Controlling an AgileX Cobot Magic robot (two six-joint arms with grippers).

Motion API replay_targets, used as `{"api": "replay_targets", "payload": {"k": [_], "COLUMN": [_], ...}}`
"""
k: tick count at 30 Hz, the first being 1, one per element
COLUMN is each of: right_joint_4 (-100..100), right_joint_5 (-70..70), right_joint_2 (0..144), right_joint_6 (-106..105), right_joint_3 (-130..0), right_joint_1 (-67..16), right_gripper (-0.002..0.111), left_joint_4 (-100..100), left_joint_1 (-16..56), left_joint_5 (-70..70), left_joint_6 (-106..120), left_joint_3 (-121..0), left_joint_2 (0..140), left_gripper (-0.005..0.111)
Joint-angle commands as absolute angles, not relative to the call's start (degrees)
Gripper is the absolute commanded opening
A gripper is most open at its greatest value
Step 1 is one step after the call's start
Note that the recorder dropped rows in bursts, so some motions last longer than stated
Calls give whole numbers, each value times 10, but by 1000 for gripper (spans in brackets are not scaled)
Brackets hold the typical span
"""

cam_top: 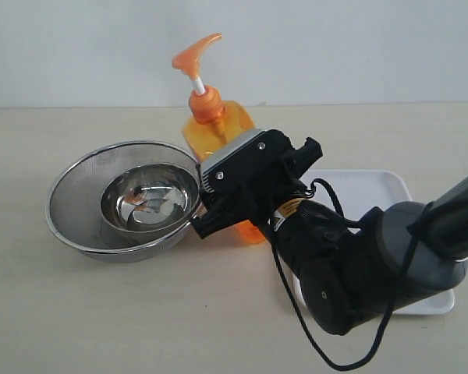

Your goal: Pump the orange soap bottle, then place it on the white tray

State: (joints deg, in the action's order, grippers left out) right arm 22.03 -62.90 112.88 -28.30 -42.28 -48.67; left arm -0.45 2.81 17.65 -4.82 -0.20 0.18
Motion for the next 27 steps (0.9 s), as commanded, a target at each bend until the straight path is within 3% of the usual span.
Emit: {"api": "replay_targets", "payload": {"k": [1, 23, 27], "right_joint_4": [219, 219, 217], "right_joint_5": [-638, -635, -637], "right_joint_2": [1118, 1118, 1118], "right_joint_6": [-320, -323, -329], "right_joint_3": [-427, -427, -427], "right_joint_1": [-485, -485, -485], "right_gripper": [1, 1, 1], "left_joint_4": [-11, -7, -91], "left_joint_1": [26, 26, 26], "left_joint_5": [176, 168, 118], "left_joint_6": [-46, -46, -46], "left_joint_3": [0, 0, 0], "left_joint_2": [0, 0, 0], "left_gripper": [5, 5, 5]}}
